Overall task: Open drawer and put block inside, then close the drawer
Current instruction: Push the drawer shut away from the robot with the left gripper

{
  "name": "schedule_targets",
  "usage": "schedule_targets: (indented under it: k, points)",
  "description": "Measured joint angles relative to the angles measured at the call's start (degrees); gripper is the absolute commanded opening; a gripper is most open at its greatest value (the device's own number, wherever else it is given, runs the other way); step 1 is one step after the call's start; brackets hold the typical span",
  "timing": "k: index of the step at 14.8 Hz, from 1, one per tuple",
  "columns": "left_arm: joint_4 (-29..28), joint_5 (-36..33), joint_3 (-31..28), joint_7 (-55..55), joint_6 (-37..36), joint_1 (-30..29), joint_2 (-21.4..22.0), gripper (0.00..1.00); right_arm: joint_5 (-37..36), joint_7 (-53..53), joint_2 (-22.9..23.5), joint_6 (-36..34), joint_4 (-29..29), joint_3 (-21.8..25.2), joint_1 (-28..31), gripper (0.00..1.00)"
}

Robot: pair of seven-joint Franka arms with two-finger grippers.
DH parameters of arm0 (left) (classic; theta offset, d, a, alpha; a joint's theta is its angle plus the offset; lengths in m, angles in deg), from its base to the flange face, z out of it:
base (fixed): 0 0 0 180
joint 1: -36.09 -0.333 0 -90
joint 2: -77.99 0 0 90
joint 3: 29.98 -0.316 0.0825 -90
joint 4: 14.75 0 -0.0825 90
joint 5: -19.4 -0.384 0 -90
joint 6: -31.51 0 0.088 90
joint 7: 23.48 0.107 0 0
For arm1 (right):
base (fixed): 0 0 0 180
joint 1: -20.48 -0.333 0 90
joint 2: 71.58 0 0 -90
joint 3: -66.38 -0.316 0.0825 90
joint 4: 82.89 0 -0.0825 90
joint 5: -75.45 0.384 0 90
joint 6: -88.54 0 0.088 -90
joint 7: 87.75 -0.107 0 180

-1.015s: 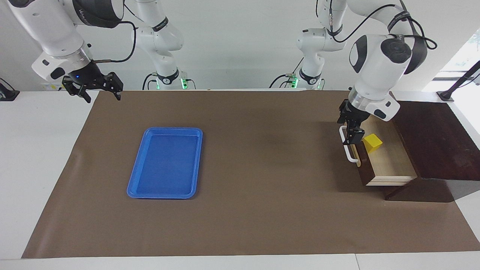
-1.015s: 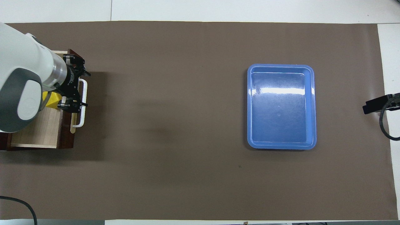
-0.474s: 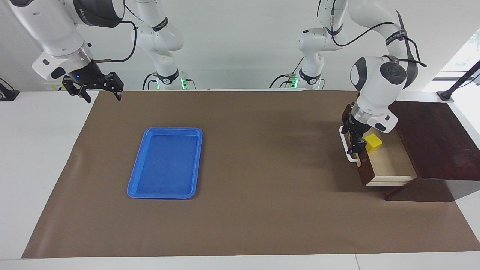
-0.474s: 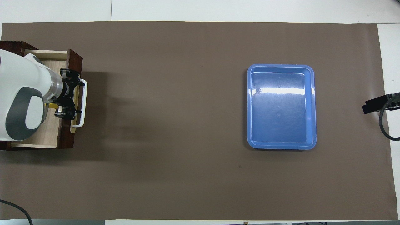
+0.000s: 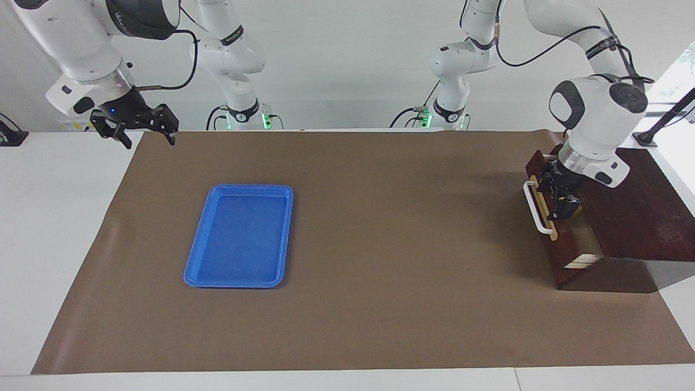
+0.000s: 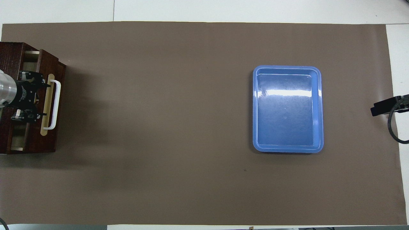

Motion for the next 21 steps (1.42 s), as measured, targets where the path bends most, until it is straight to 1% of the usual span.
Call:
schedule_targets:
  k: [3, 8, 10, 13, 16, 18, 21]
  points:
    - [0.1, 0.6, 0.1, 2.6, 0.2, -3.2, 0.2, 1.00, 0.0, 0.0, 0.0, 0.0, 0.0, 0.0, 0.0, 1.00]
    - [0.2, 0.5, 0.6, 2.5, 0.1, -2.8, 0.4, 1.00, 0.0, 0.0, 0.0, 0.1, -0.1, 0.0, 0.0, 1.00]
    - [0.8, 0.5, 0.9, 2.4, -1.2, -1.0, 1.0, 1.00, 0.0, 0.0, 0.0, 0.5, -0.1, 0.0, 0.0, 1.00]
    - [2.9, 0.5, 1.4, 3.1, -5.7, 4.4, 3.5, 1.00, 0.0, 0.0, 0.0, 0.8, -0.1, 0.0, 0.0, 1.00]
    - [5.0, 0.4, 1.6, 11.1, -10.5, 9.7, 5.8, 1.00, 0.0, 0.0, 0.0, 0.8, -0.1, 0.0, 0.0, 1.00]
    - [6.7, 0.4, 1.6, 18.7, -13.5, 10.6, 6.9, 1.00, 0.0, 0.0, 0.0, 0.8, -0.1, 0.0, 0.0, 1.00]
    - [10.3, 0.4, 1.1, 34.1, -19.3, 10.6, 7.4, 1.00, 0.0, 0.0, 0.0, 0.8, -0.1, 0.0, 0.0, 1.00]
